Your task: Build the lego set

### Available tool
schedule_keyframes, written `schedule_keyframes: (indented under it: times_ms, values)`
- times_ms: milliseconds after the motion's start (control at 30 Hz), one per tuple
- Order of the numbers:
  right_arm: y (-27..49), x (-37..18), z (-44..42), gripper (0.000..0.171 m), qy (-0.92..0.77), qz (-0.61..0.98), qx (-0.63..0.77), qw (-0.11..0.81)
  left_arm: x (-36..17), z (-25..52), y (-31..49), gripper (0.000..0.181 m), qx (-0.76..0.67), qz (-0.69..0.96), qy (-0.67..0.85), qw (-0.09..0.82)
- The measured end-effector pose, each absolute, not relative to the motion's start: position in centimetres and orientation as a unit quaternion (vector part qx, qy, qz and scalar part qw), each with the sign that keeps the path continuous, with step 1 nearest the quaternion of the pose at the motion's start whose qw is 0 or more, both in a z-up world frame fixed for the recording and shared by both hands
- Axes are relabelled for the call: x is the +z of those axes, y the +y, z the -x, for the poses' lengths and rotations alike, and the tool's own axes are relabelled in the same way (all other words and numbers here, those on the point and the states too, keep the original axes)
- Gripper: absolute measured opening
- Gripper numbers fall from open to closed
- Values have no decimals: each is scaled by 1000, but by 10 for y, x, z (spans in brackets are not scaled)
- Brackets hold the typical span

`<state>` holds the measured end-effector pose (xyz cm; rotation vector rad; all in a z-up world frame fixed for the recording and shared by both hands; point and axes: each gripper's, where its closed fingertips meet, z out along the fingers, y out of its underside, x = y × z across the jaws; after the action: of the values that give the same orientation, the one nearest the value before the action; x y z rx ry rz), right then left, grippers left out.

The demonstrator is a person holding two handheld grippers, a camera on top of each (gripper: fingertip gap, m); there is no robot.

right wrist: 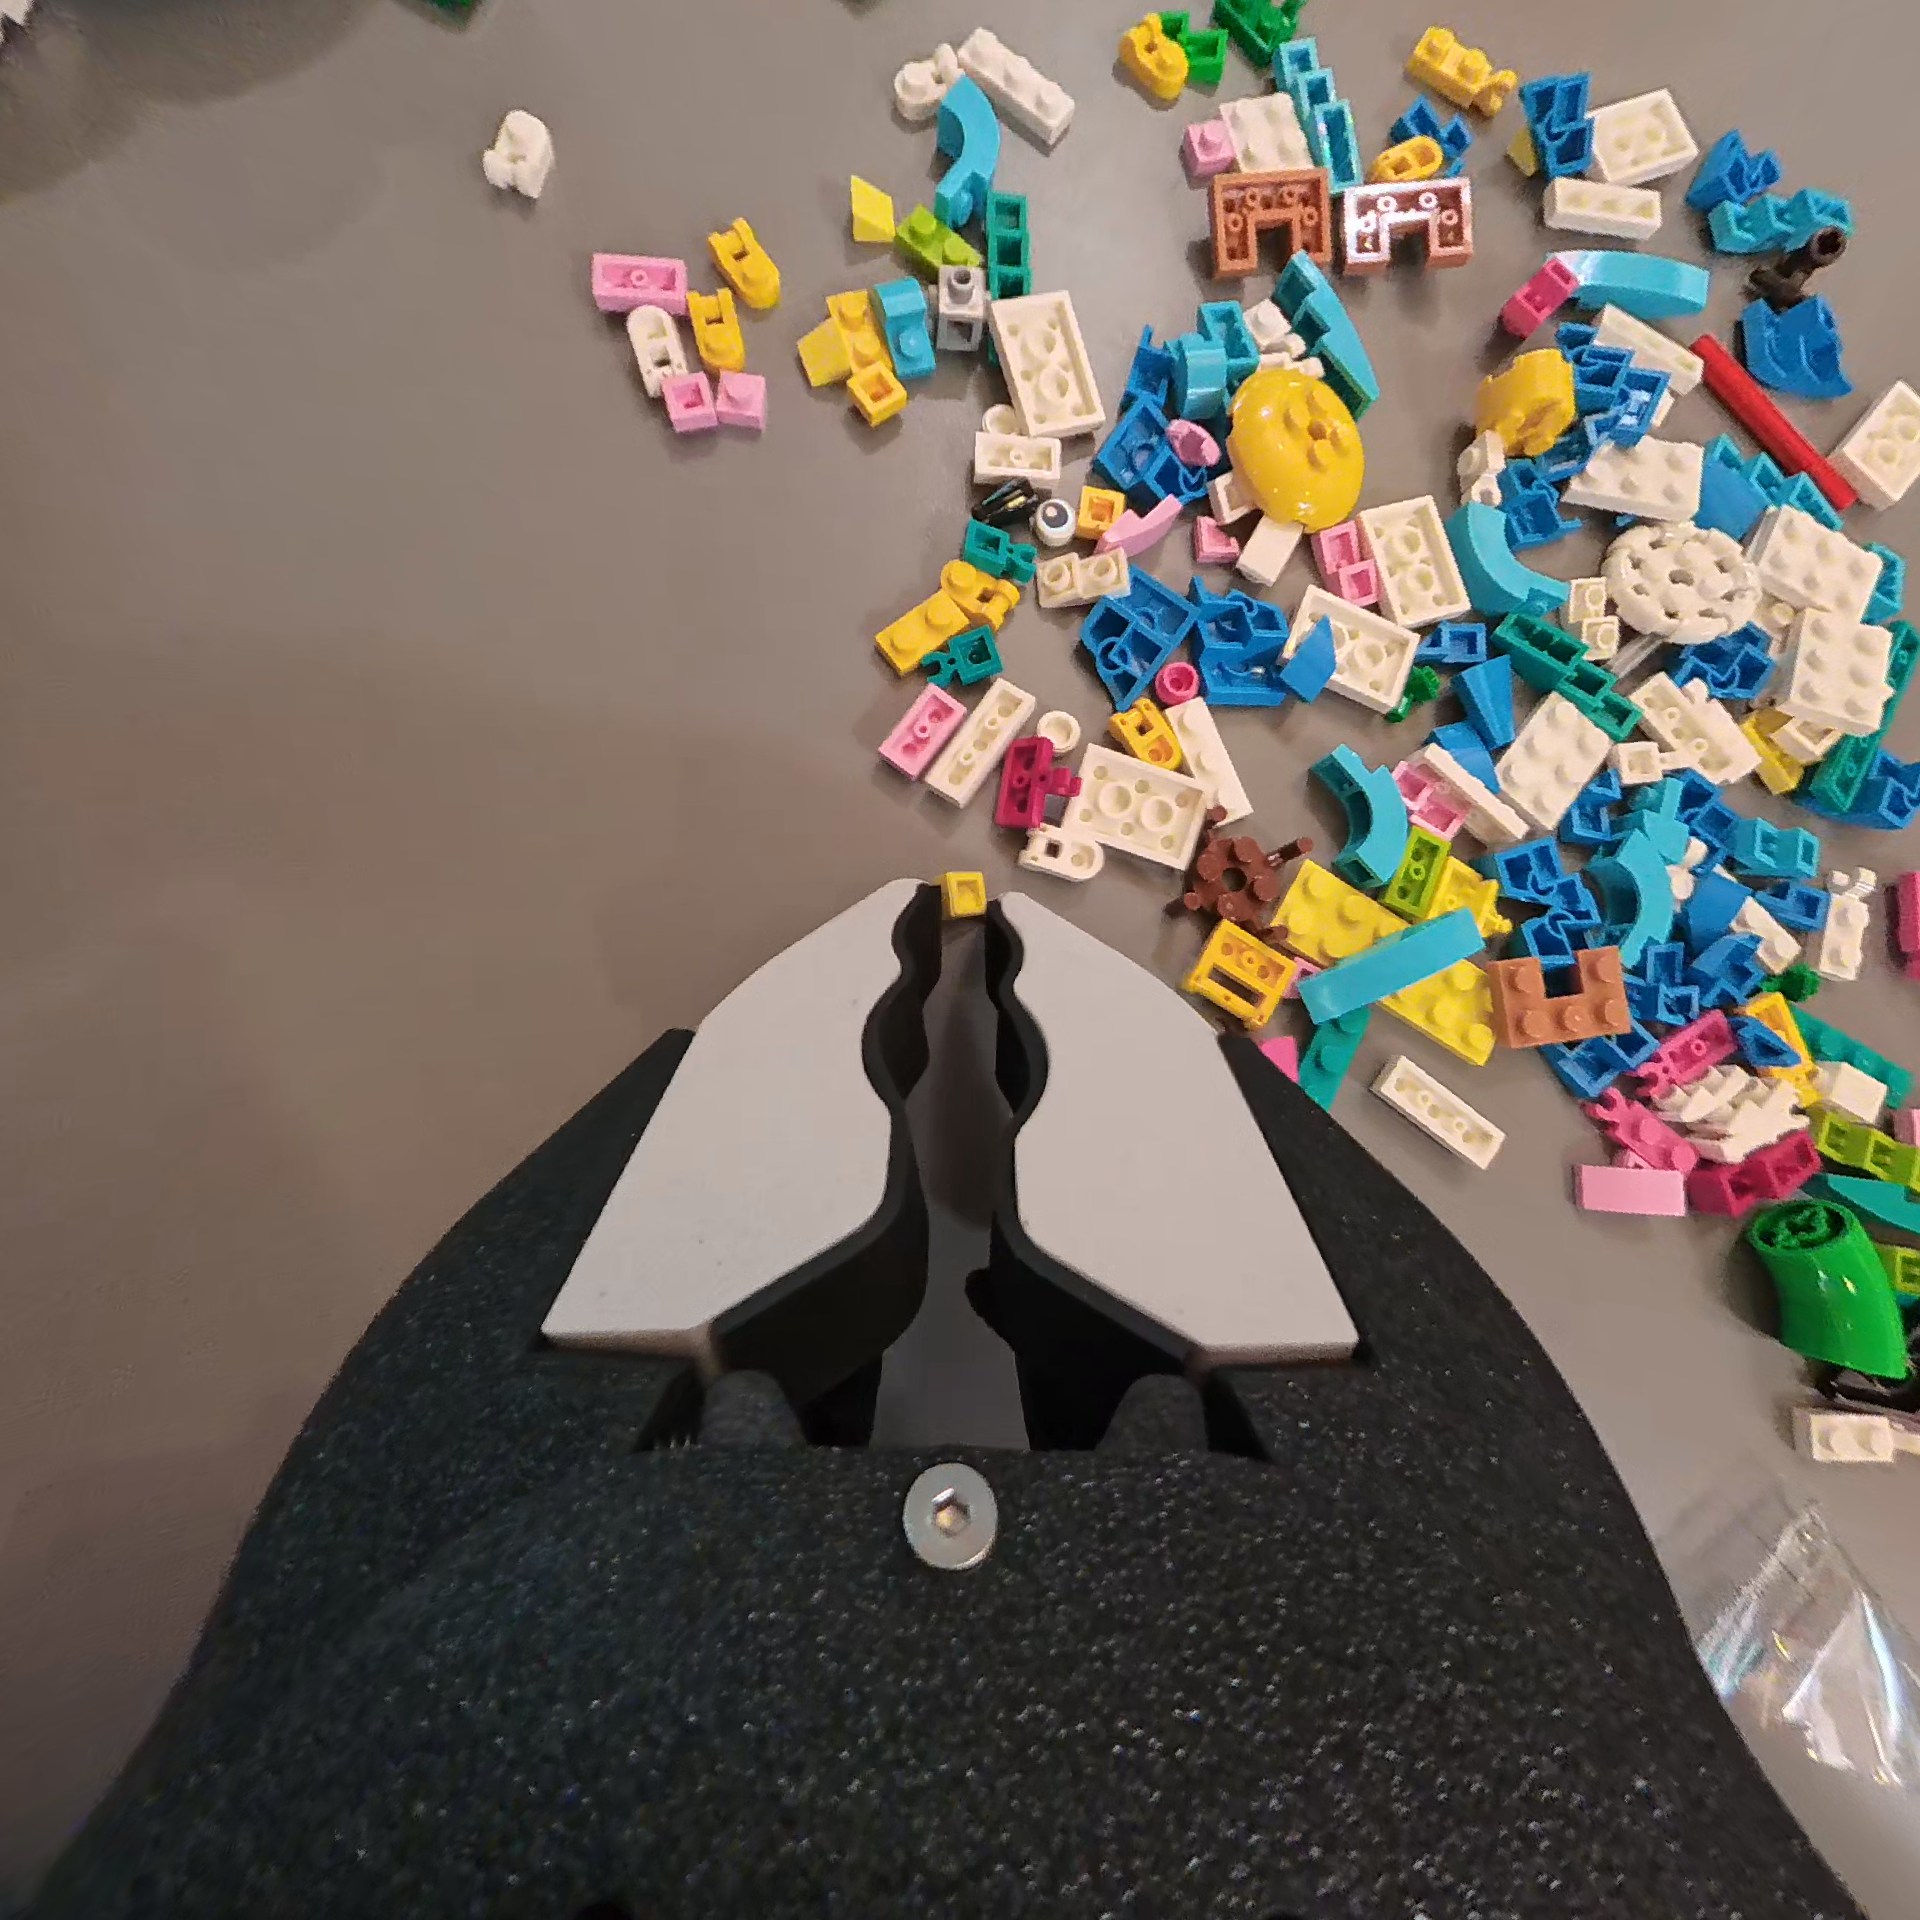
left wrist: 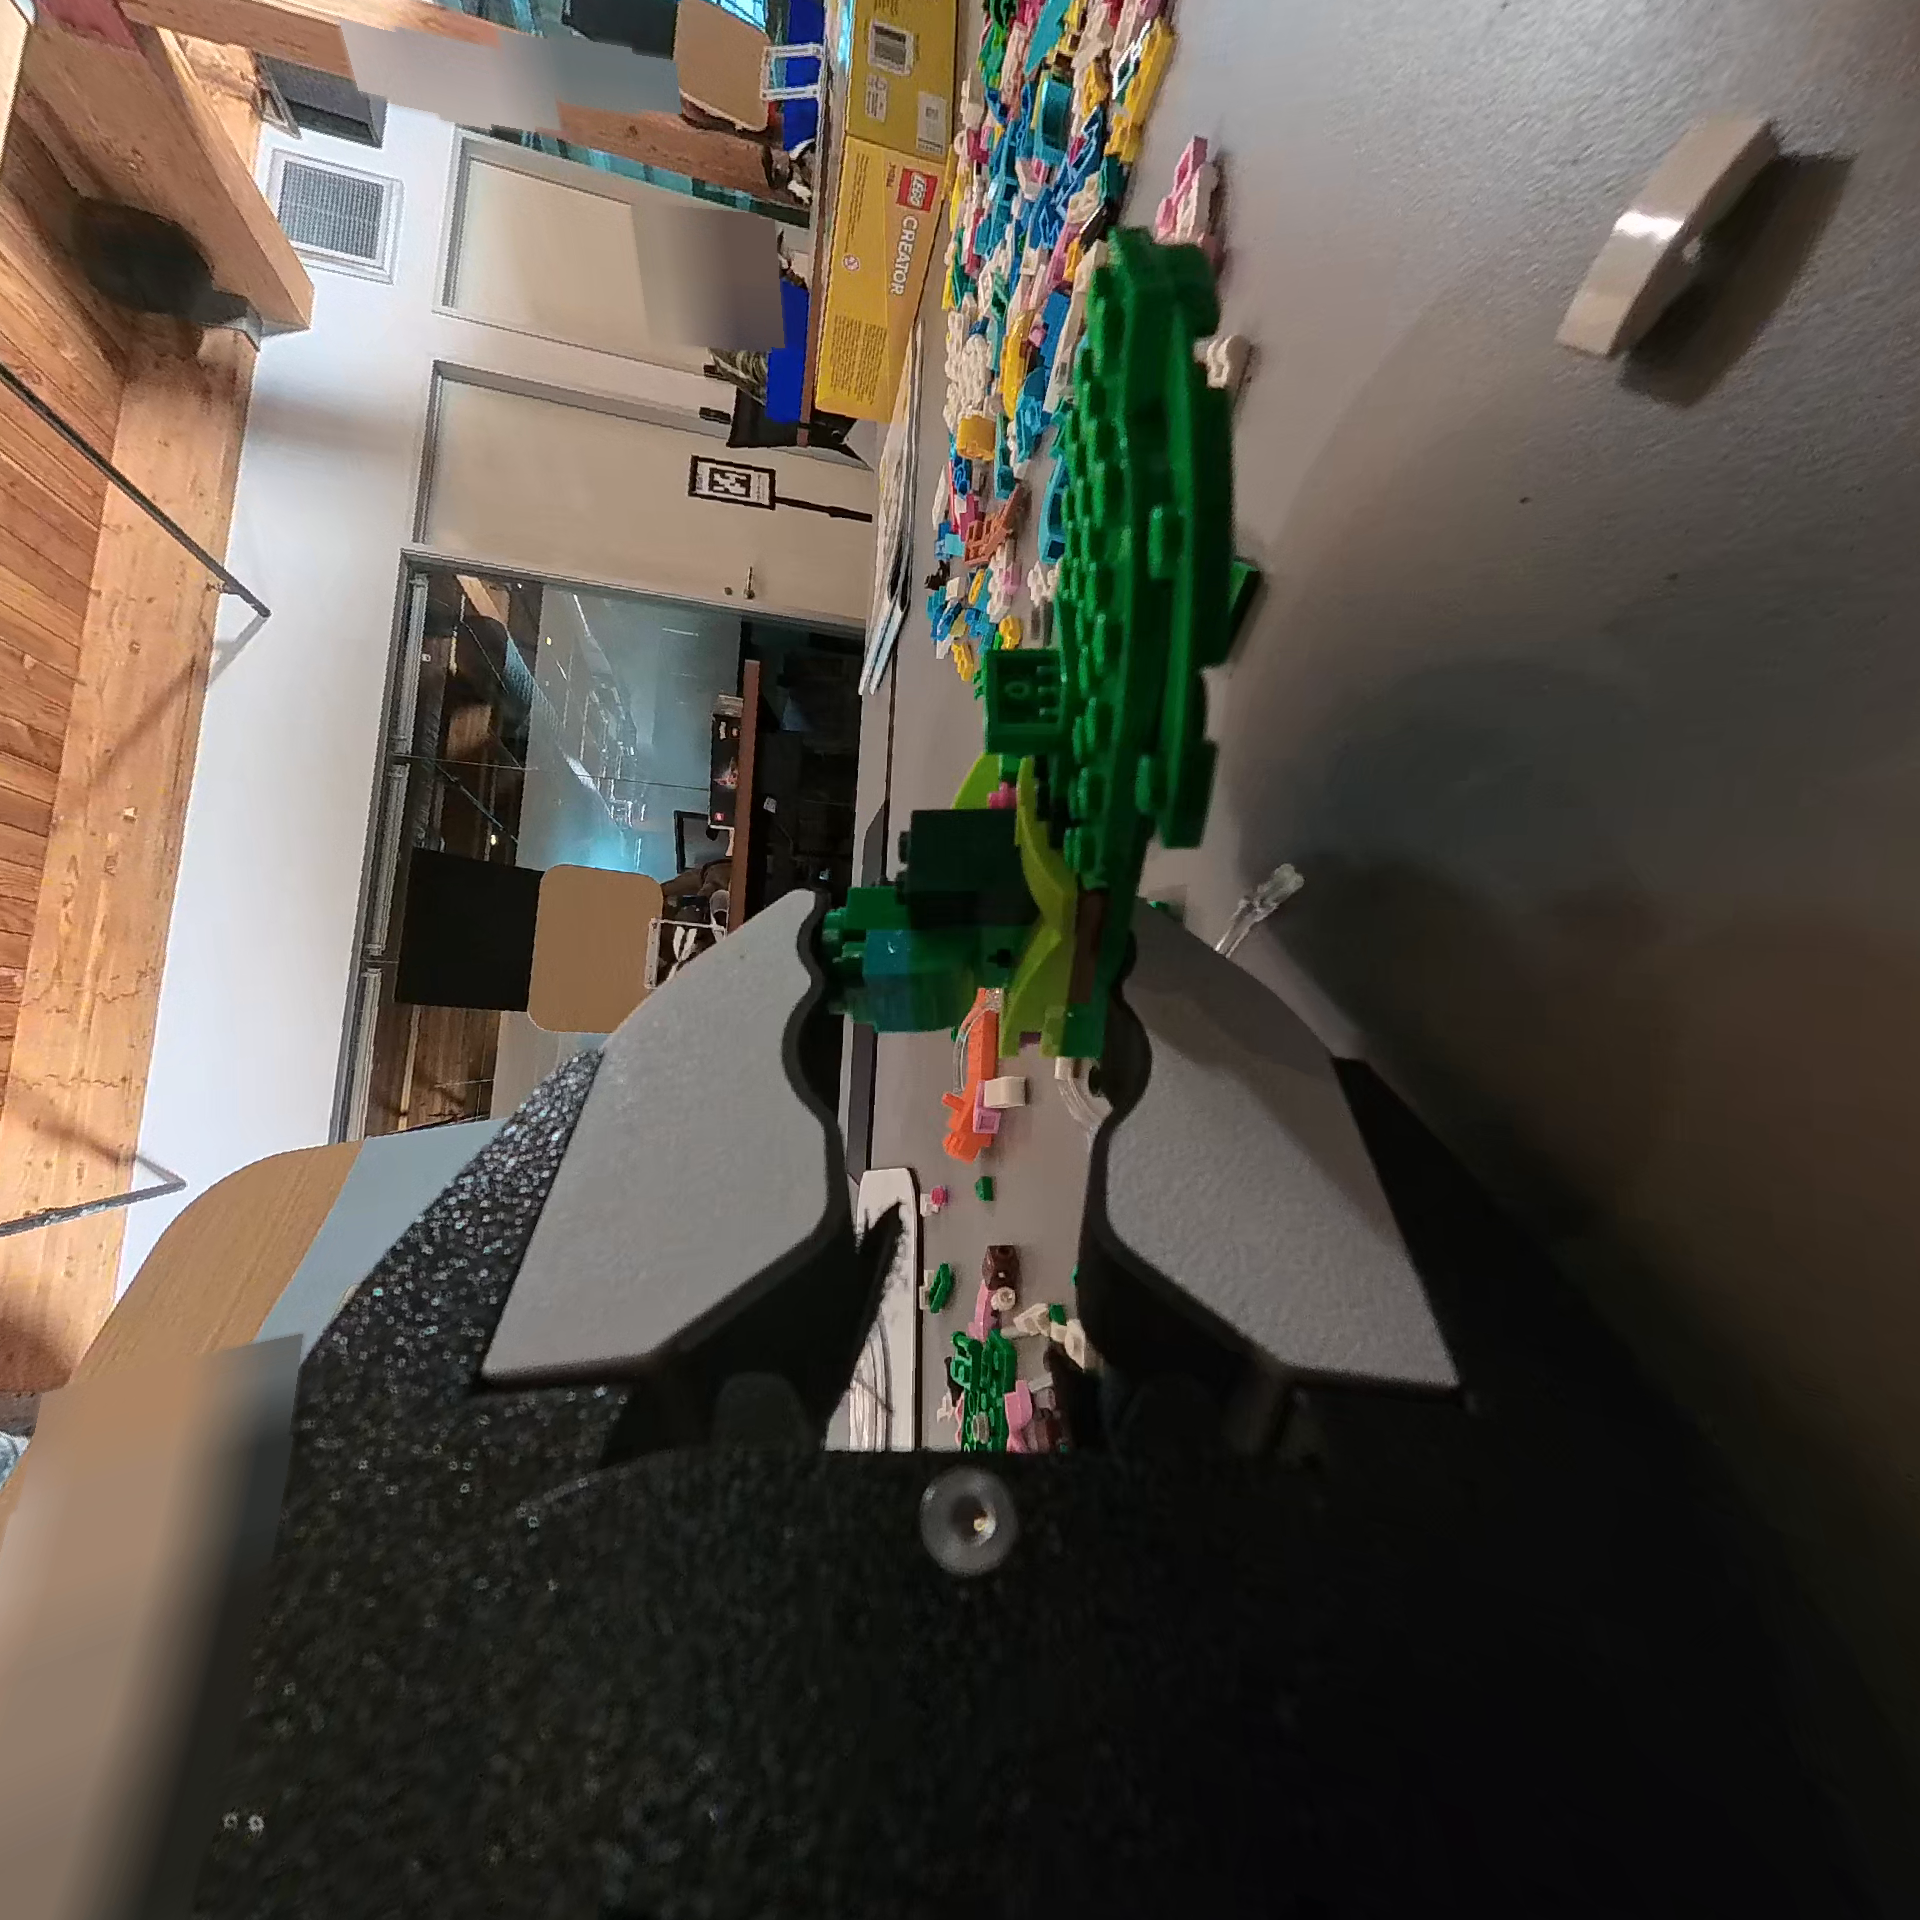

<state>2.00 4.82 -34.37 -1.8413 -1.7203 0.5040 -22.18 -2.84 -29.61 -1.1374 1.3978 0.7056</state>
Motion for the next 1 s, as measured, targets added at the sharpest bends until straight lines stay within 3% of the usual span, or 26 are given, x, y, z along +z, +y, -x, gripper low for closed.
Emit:
schedule_keyframes:
  times_ms: [267,500,567,867,1000]
  values:
    - [-23,-322,35,7,-737,545,295,269,-296,219,-29,48,298,481,597,569]
    - [-75,-341,73,12,-813,453,289,223,-297,217,-30,48,297,479,599,568]
    - [-74,-341,76,20,-810,457,289,226,-297,217,-30,48,297,479,600,568]
    - [16,-322,85,15,-710,566,252,333,-296,215,-31,48,297,475,603,569]
    - [34,-330,102,14,-722,576,218,315,-297,216,-32,48,298,474,604,567]
